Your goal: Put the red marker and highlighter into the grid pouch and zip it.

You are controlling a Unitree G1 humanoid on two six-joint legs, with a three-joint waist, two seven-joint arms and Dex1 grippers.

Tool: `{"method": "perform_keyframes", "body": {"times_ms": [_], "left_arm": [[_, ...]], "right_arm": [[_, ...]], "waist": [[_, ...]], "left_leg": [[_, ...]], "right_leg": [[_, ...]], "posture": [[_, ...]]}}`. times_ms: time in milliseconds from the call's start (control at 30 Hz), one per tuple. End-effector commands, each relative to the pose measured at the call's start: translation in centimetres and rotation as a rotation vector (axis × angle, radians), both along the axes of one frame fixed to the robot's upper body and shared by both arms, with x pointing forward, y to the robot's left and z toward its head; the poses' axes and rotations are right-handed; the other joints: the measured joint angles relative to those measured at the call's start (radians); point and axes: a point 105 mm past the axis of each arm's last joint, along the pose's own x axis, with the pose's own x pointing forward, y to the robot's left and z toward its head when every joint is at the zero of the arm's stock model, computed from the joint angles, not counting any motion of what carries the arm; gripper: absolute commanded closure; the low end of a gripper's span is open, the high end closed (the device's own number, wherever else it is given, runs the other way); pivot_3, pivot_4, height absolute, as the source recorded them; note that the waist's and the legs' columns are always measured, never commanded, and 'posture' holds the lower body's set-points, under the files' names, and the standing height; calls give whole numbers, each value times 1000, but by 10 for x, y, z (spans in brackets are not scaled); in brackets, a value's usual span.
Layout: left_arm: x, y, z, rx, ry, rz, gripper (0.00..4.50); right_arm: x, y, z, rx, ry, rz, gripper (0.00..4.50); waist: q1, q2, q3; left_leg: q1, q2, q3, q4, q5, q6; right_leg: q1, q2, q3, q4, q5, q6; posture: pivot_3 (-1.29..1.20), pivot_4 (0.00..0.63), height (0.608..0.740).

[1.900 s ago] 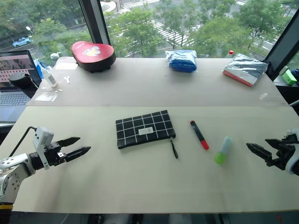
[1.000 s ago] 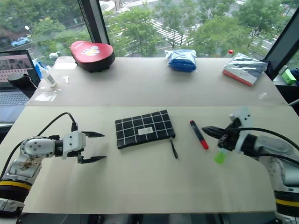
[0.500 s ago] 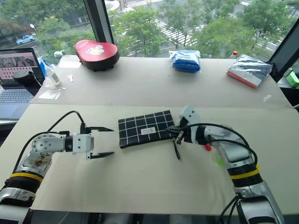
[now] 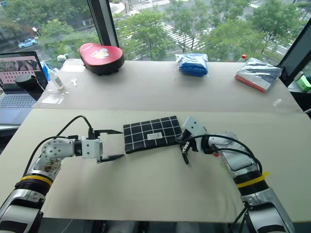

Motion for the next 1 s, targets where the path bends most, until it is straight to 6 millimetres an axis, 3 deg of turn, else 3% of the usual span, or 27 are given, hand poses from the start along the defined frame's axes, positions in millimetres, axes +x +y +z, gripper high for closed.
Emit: {"method": "perform_keyframes", "body": {"times_ms": [33,133,400,700,1000], "left_arm": [[-2,-5,-18,43,51,-13,0],[-1,-6,-19,39,51,-16,0],[1,-9,-20,30,50,-21,0],[-16,-30,-30,37,54,-114,0],[-4,-41,-31,44,-7,-110,0]], "right_arm": [[11,-3,11,41,-21,-51,4380],[13,-3,12,35,-24,-54,4380],[5,-4,-14,-98,3,-15,4380],[6,-2,-13,-86,1,-15,4380],[2,2,-13,-72,7,-1,4380]], "waist": [[-1,0,0],[-1,0,0],[-2,0,-1],[-3,1,-4],[0,1,-5]], "left_leg": [[0,0,0,0,0,0],[0,0,0,0,0,0],[0,0,0,0,0,0],[0,0,0,0,0,1],[0,0,0,0,0,1]], "right_leg": [[0,0,0,0,0,0],[-1,0,0,0,0,0],[0,0,0,0,0,0],[0,0,0,-1,0,0],[1,0,0,-1,0,0]], "posture": [[0,150,740],[0,150,740],[0,150,740],[0,150,740],[0,150,740]]}}
